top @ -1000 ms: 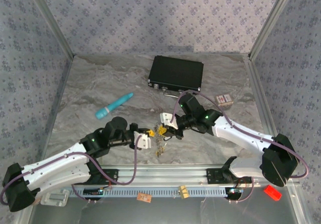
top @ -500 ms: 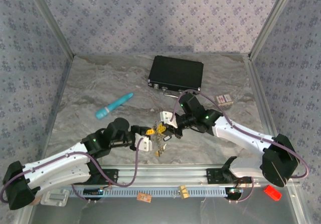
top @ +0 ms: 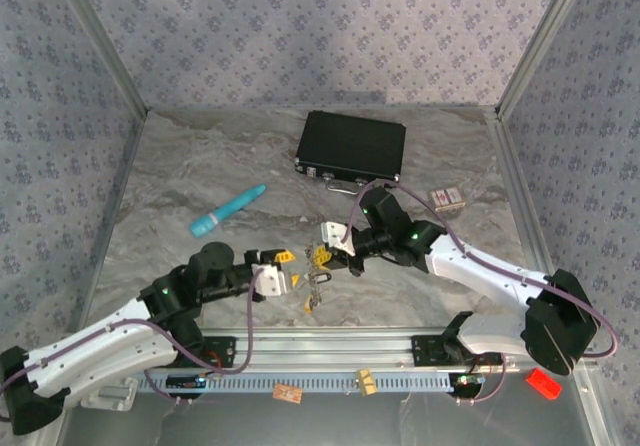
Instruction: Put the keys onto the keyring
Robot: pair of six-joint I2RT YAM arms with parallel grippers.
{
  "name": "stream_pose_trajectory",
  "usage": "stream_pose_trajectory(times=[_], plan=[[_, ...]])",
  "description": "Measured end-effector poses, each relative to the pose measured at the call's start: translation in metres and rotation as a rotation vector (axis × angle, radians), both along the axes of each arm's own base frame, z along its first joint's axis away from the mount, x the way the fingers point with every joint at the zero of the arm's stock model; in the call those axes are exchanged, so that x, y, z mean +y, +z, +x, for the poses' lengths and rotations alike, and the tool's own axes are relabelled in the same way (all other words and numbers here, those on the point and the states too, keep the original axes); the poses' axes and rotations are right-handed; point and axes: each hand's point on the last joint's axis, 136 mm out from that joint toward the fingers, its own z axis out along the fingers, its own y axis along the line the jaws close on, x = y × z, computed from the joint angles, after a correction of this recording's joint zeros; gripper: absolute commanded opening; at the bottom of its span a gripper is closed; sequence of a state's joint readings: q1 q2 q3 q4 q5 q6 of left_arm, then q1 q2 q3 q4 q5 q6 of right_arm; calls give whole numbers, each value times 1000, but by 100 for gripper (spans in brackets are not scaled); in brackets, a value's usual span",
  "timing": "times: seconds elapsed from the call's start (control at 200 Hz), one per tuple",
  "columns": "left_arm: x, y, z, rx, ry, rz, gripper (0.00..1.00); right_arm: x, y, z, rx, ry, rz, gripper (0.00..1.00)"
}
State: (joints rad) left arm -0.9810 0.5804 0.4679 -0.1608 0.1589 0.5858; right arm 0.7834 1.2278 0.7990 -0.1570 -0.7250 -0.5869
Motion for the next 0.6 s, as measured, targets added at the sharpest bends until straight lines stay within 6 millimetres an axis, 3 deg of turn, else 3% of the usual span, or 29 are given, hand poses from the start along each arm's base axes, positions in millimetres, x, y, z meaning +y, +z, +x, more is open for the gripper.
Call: stream_pose_trajectory(times=[0.175, 0.355, 0.605], plan=[[9, 4, 21, 228, 165, -132, 34, 0, 4, 0, -21, -2, 18, 0], [-3, -12, 21, 418, 179, -155, 33, 0, 4, 0, -27, -4, 28, 0], [-18, -7, 21, 437, 132, -192, 33, 0, 4, -1, -23, -9, 37, 0]])
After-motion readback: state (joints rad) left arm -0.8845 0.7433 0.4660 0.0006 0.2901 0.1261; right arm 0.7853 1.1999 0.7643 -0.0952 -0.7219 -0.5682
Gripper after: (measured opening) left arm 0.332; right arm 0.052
